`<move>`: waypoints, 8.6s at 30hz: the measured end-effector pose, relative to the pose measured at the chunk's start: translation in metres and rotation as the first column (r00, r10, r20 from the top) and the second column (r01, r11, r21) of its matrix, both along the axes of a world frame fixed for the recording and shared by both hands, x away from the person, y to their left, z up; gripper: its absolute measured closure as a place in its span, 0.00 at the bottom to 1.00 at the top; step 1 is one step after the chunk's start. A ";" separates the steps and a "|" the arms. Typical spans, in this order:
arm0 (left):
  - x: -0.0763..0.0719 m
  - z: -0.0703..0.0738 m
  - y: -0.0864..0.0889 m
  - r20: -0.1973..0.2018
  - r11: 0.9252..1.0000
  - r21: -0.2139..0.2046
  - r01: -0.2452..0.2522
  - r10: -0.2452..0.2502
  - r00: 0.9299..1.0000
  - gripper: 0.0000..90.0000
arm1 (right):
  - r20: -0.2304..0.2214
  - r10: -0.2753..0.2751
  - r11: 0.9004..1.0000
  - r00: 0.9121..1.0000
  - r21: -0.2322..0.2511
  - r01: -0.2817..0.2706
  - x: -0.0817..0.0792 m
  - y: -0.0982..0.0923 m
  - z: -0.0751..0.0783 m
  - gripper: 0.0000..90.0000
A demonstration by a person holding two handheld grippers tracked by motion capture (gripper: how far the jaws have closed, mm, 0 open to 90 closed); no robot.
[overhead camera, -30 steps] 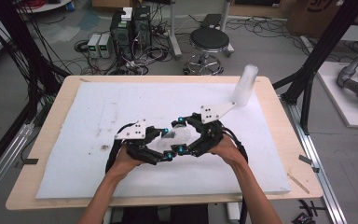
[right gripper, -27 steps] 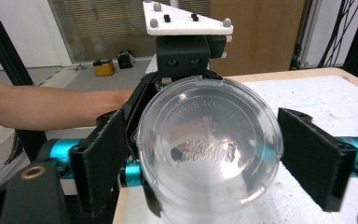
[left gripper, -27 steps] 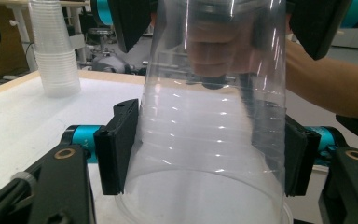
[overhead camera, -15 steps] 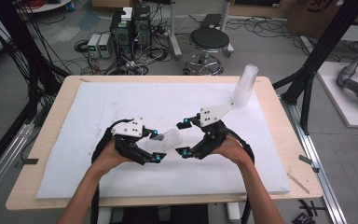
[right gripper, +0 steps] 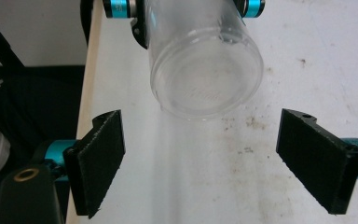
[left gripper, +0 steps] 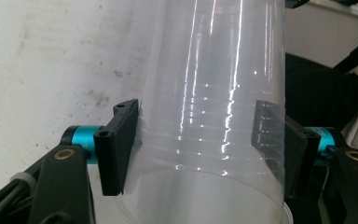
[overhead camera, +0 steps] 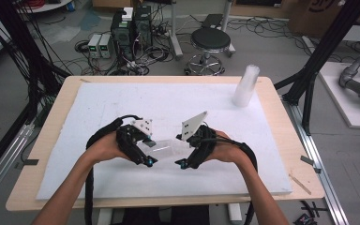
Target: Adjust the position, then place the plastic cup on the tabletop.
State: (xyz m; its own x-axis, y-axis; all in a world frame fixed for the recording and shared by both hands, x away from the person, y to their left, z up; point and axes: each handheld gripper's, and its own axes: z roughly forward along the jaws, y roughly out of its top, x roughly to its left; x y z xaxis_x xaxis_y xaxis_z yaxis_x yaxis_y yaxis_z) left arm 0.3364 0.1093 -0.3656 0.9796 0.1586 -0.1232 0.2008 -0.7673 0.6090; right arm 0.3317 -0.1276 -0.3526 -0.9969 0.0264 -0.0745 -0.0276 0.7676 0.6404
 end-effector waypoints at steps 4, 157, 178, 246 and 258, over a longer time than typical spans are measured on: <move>0.000 -0.001 -0.007 0.009 0.998 0.056 0.010 -0.010 1.000 0.37 | 0.001 -0.006 0.999 1.000 -0.054 0.006 0.000 0.003 -0.001 0.17; -0.018 -0.033 0.017 0.126 0.684 -0.730 0.009 0.122 0.985 0.36 | -0.127 -0.029 0.860 0.991 0.503 0.089 -0.003 -0.029 -0.056 0.21; 0.033 0.000 0.013 0.207 0.947 -0.317 -0.043 0.114 0.972 0.36 | -0.036 -0.579 0.750 0.815 0.369 0.549 -0.015 -0.084 -0.090 0.21; 0.093 -0.047 -0.044 0.098 0.979 0.062 -0.194 0.188 0.977 0.08 | -0.099 -0.646 0.696 0.757 0.331 0.637 -0.012 -0.105 -0.102 0.22; 0.088 -0.043 -0.027 0.093 0.978 0.033 -0.206 0.202 0.975 0.07 | -0.099 -0.650 0.693 0.753 0.330 0.641 -0.012 -0.105 -0.102 0.22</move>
State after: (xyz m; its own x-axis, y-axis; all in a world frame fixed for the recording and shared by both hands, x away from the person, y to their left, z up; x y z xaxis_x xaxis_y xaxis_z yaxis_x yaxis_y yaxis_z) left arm 0.4245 0.0824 -0.4088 0.9327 0.3597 -0.0265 0.3027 -0.7409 0.5995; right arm 0.3199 -0.2322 -0.4548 -0.7233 0.6896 0.0374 0.3780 0.3500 0.8571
